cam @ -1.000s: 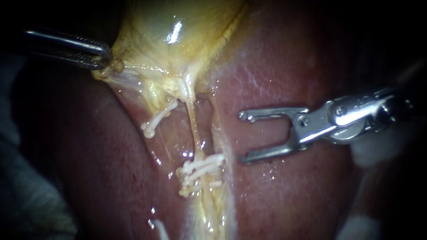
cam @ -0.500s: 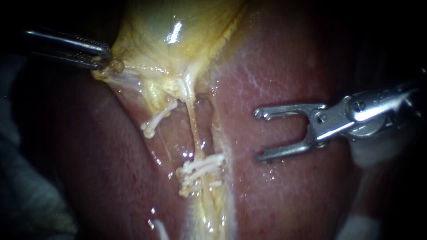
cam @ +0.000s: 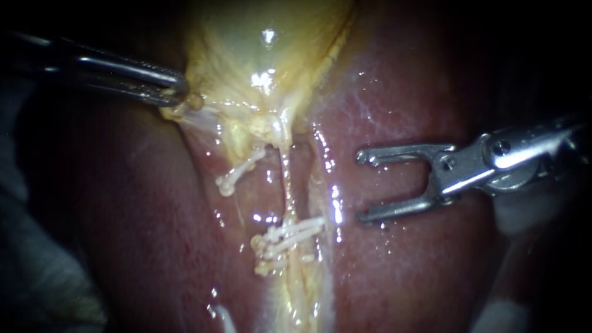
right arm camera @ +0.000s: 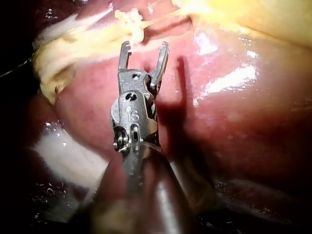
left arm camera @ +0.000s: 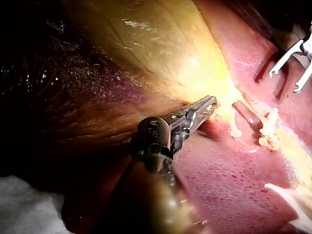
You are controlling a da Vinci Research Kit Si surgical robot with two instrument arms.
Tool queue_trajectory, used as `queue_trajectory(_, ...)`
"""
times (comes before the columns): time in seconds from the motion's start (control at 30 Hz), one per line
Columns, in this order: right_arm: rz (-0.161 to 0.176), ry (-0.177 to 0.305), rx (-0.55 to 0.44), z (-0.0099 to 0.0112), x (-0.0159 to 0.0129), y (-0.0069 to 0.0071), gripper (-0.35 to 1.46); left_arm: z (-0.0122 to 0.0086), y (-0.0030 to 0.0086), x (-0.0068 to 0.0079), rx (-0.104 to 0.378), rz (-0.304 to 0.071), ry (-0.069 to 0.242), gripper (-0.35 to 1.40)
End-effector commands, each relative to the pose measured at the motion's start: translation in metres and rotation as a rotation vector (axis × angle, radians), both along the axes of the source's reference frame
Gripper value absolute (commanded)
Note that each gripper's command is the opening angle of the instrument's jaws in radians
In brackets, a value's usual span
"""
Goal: Going back second clip right tube
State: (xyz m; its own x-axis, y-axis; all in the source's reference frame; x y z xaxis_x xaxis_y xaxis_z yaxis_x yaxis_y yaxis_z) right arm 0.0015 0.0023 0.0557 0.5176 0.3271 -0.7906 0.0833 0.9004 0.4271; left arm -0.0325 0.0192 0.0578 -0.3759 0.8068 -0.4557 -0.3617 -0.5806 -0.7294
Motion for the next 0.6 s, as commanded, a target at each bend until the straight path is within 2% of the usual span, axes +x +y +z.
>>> queue_trajectory(0.03, -0.001, 0.001, -0.001, 0.0000, 0.0000, 0.0000, 0.50, 0.0003, -0.0001, -0.0002, -0.003, 0.009, 0.003, -0.35)
queue_trajectory(0.2, -0.001, 0.001, -0.001, 0.0000, 0.0000, 0.0000, 0.50, 0.0011, 0.0000, -0.0004, 0.000, 0.007, 0.006, -0.35)
queue_trajectory(0.6, 0.000, 0.001, 0.000, 0.0000, 0.0001, 0.0000, 0.50, 0.0011, 0.0000, -0.0004, 0.000, 0.008, 0.006, -0.35)
